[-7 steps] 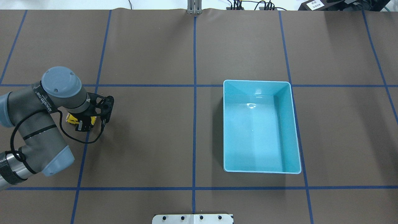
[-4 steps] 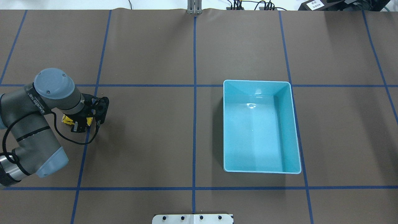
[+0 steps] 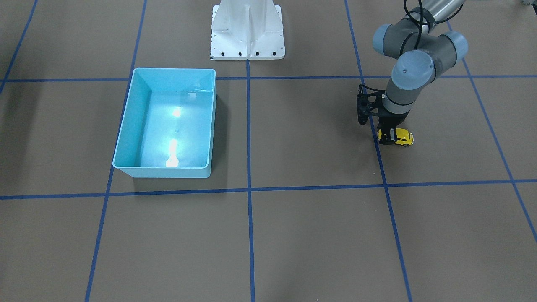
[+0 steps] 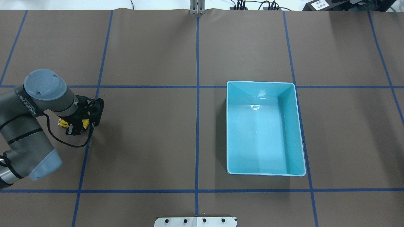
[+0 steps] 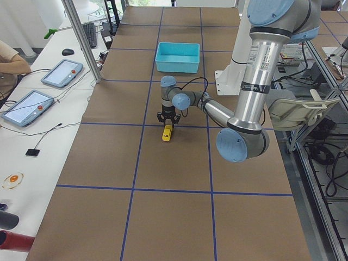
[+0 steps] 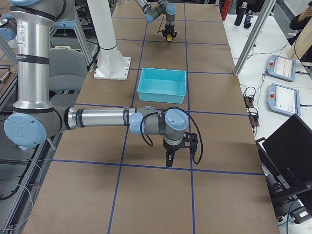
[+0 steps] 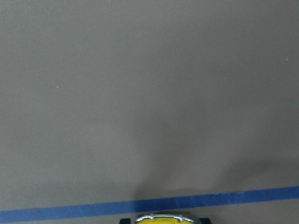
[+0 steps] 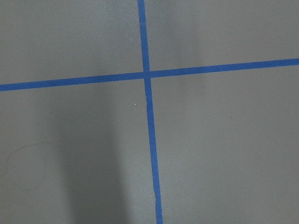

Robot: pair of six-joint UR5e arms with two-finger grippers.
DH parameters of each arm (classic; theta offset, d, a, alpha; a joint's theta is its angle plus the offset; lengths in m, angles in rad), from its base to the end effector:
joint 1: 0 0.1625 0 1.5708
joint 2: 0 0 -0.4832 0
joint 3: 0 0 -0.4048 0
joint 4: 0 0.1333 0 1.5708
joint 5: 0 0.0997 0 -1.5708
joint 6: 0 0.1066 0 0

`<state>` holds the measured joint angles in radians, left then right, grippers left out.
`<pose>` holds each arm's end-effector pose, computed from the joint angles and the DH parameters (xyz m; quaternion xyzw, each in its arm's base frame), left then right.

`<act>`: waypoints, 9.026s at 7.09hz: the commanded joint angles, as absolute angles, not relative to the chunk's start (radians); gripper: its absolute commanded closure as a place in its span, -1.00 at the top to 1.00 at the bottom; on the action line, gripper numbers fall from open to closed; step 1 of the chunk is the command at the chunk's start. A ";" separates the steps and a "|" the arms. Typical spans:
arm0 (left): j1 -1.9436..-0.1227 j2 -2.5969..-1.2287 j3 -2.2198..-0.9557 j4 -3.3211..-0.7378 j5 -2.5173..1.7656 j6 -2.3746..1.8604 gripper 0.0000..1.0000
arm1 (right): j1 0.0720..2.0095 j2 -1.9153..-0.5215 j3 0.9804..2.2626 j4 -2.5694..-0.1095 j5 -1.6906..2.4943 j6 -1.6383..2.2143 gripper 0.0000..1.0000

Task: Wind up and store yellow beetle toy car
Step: 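Keep pulling the car back toward the robot with the left gripper, then release the car so it rolls toward the bin, lifting the left gripper, then move the right gripper over the bin and down to the car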

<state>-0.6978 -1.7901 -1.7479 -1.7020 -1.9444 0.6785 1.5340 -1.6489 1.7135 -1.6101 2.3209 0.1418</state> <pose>0.4103 -0.4673 0.5134 0.2376 0.2033 0.6988 0.6433 0.0434 -0.4698 0.6935 -0.0209 -0.3659 0.0442 0.9294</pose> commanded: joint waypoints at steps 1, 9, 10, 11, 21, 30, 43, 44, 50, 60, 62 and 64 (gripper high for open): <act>-0.703 -1.761 -1.753 -1.732 -1.948 0.680 -1.00 | 1.534 -1.649 1.713 -1.611 2.321 0.141 0.99; -0.730 -1.691 -1.752 -1.801 -1.982 0.730 -1.00 | 1.534 -1.649 1.713 -1.611 2.321 0.141 0.99; -0.732 -1.684 -1.752 -1.810 -1.994 0.732 -1.00 | 1.534 -1.649 1.713 -1.612 2.321 0.143 0.99; -0.738 -1.675 -1.750 -1.827 -1.994 0.732 -1.00 | 1.534 -1.649 1.713 -1.612 2.321 0.141 0.99; -0.775 -1.632 -1.736 -1.882 -2.029 0.785 -1.00 | 1.534 -1.649 1.713 -1.612 2.321 0.141 0.99; -0.781 -1.634 -1.729 -1.882 -2.025 0.787 1.00 | 1.534 -1.651 1.717 -1.615 2.336 0.143 0.99; -1.351 -1.707 -1.573 -1.629 -2.209 0.175 0.99 | 1.369 -1.577 2.132 -1.752 2.333 0.279 0.99; -1.405 -1.698 -1.543 -1.628 -2.247 0.072 0.98 | 1.318 -1.518 2.155 -1.776 2.342 0.285 0.99; -1.534 -1.707 -1.520 -1.400 -2.313 0.086 0.99 | 0.851 -1.087 2.330 -2.042 2.181 0.457 0.99; -1.540 -1.689 -1.499 -1.465 -2.319 0.074 1.00 | 0.360 -0.890 2.031 -1.886 1.762 -0.114 0.99; -1.545 -1.687 -1.502 -1.465 -2.315 0.074 1.00 | 0.301 -0.897 1.973 -1.838 1.743 -0.104 0.99; -1.554 -1.686 -1.496 -1.466 -2.315 0.075 1.00 | 0.285 -0.946 1.956 -1.809 1.710 -0.118 0.99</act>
<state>-1.5508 -1.6865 -1.4979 -1.4661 -2.3149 0.0741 0.2941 -0.9158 1.9648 -1.8290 1.7222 -0.1078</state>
